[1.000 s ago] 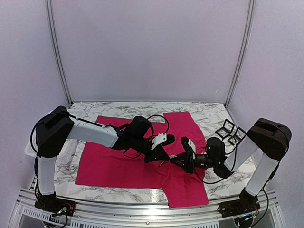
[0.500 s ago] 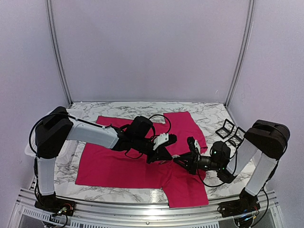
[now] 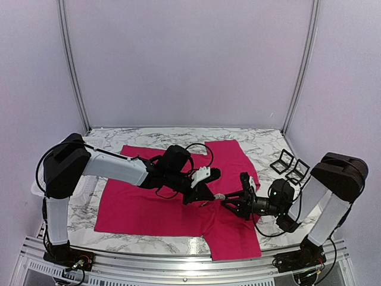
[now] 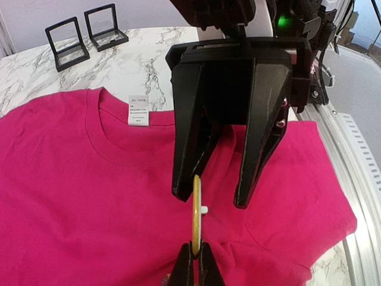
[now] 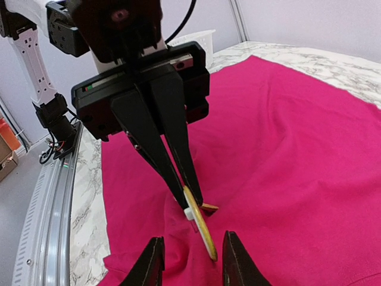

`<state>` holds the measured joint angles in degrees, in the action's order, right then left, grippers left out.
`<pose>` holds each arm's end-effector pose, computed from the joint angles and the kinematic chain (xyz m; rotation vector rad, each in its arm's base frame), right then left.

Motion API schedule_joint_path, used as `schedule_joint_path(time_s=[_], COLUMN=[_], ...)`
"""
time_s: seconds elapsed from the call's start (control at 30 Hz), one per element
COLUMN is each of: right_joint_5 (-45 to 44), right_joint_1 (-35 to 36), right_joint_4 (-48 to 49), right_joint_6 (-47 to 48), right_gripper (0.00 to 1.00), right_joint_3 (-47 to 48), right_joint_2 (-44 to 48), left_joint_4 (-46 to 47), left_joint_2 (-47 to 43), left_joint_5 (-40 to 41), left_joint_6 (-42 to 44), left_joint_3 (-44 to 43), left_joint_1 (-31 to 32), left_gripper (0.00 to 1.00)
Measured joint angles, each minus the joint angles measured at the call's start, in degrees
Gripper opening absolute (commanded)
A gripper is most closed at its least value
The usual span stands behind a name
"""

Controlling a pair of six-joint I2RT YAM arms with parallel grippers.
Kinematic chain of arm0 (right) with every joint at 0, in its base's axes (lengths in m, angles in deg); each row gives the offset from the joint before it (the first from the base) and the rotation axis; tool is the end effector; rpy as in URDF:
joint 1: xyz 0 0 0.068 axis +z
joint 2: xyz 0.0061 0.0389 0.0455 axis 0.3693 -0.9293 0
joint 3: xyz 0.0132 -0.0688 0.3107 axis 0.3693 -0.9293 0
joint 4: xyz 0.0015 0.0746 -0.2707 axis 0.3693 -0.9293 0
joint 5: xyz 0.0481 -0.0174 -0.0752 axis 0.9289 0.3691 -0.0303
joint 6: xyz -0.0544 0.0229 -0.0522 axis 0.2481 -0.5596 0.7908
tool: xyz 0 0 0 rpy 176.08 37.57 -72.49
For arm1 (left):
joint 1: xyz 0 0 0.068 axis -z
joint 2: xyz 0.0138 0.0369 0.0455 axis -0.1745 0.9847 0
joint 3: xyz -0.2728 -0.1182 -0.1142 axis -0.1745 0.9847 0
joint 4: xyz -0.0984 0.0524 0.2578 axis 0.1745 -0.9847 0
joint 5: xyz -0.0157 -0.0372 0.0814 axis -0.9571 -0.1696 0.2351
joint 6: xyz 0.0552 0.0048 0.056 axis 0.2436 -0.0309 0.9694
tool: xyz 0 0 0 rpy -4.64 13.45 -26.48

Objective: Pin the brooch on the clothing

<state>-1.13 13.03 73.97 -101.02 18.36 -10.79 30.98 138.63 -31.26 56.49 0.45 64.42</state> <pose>0.1875 0.1788 0.1340 -0.8210 1.6703 1.1516 0.2633 -0.4345 0.1852 1.6074 1.4577 -0.9960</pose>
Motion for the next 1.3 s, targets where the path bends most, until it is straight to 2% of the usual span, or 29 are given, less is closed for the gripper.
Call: schedule_joint_path(time_s=[0.13,0.3,0.37,0.47,0.63,0.7,0.8,0.9,0.97,1.03,1.1,1.17,1.3], right_joint_5=[-0.13,-3.54,-6.29,-11.41,-22.40,-25.70,-29.11,-31.01,-31.36,-31.32,-30.64,-29.14,-27.32], right_joint_1=[-0.07,-0.24,-0.26,-0.35,-0.50,-1.25,-4.72,-10.36,-13.49,-16.06,-17.46,-18.43,-19.23], right_joint_4=[-2.21,-11.15,-16.04,-25.49,-41.44,-46.93,-55.74,-64.76,-70.05,-75.03,-78.47,-82.25,-87.84], right_joint_6=[0.44,2.91,4.33,6.73,9.97,10.10,9.18,7.50,7.08,7.10,7.34,7.72,8.59], right_gripper=[0.34,0.36,0.37,0.41,0.45,0.44,0.36,0.19,0.09,0.05,0.03,0.01,0.00], right_joint_3=[-0.17,0.02,0.28,1.49,5.81,8.31,13.94,22.75,28.68,35.60,40.50,45.48,52.09], right_joint_2=[4.15,14.27,19.02,26.73,34.38,34.77,32.98,26.88,21.90,15.28,9.79,3.52,-6.62], left_joint_4=[0.00,-0.79,-1.11,-1.66,-3.37,-4.33,-6.93,-11.23,-12.55,-13.03,-13.18,-13.33,-15.65], left_joint_2=[0.00,-0.09,-0.52,-2.10,-4.35,-5.51,-8.48,-13.90,-17.14,-18.93,-18.14,-15.87,-10.14], left_joint_5=[1.57,11.02,16.17,23.56,32.54,35.65,37.97,37.18,34.80,33.05,33.44,35.23,38.27], left_joint_6=[1.31,9.31,13.90,21.49,30.25,31.89,32.74,30.56,25.46,17.14,8.11,-0.79,-12.48], left_joint_3=[0.26,2.01,3.39,5.84,7.13,7.17,7.17,7.17,7.08,6.21,4.42,3.56,4.87], left_joint_1=[0.07,2.34,4.39,8.26,12.94,13.31,12.96,11.58,8.98,2.97,-5.22,-13.99,-23.19], left_gripper=[0.00,0.01,0.18,0.58,0.90,0.98,0.99,0.98,0.89,0.78,0.73,0.71,0.72])
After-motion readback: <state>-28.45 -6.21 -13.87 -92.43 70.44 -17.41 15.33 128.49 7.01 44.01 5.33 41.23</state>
